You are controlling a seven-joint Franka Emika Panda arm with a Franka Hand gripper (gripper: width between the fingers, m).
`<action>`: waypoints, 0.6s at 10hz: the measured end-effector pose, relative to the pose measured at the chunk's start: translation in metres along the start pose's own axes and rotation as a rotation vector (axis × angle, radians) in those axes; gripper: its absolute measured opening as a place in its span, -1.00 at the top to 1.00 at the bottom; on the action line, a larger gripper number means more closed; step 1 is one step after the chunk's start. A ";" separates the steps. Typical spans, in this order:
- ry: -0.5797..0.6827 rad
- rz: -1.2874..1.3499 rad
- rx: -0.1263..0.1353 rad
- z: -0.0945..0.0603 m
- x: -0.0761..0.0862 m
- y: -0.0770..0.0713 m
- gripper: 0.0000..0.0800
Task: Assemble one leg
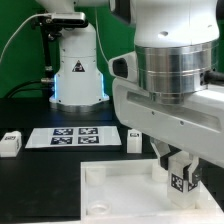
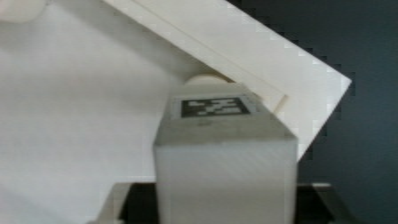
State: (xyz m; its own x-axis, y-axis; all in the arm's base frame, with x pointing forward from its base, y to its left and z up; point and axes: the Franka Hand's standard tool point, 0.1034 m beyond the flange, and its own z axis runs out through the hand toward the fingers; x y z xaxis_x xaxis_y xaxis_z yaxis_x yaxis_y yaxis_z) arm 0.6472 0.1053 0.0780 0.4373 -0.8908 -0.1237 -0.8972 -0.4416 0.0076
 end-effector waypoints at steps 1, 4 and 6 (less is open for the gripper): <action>0.000 0.090 -0.005 0.000 -0.001 0.000 0.27; -0.002 0.177 -0.005 0.000 -0.001 0.001 0.09; -0.003 0.111 -0.005 0.001 -0.002 0.001 -0.37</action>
Offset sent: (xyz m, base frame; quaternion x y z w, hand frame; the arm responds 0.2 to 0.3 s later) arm 0.0000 0.0000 0.0000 0.0000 0.0000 0.0000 1.0000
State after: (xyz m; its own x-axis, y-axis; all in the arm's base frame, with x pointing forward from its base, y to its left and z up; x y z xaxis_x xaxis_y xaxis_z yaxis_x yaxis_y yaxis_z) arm 0.6458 0.1066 0.0776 0.3349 -0.9340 -0.1244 -0.9399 -0.3405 0.0262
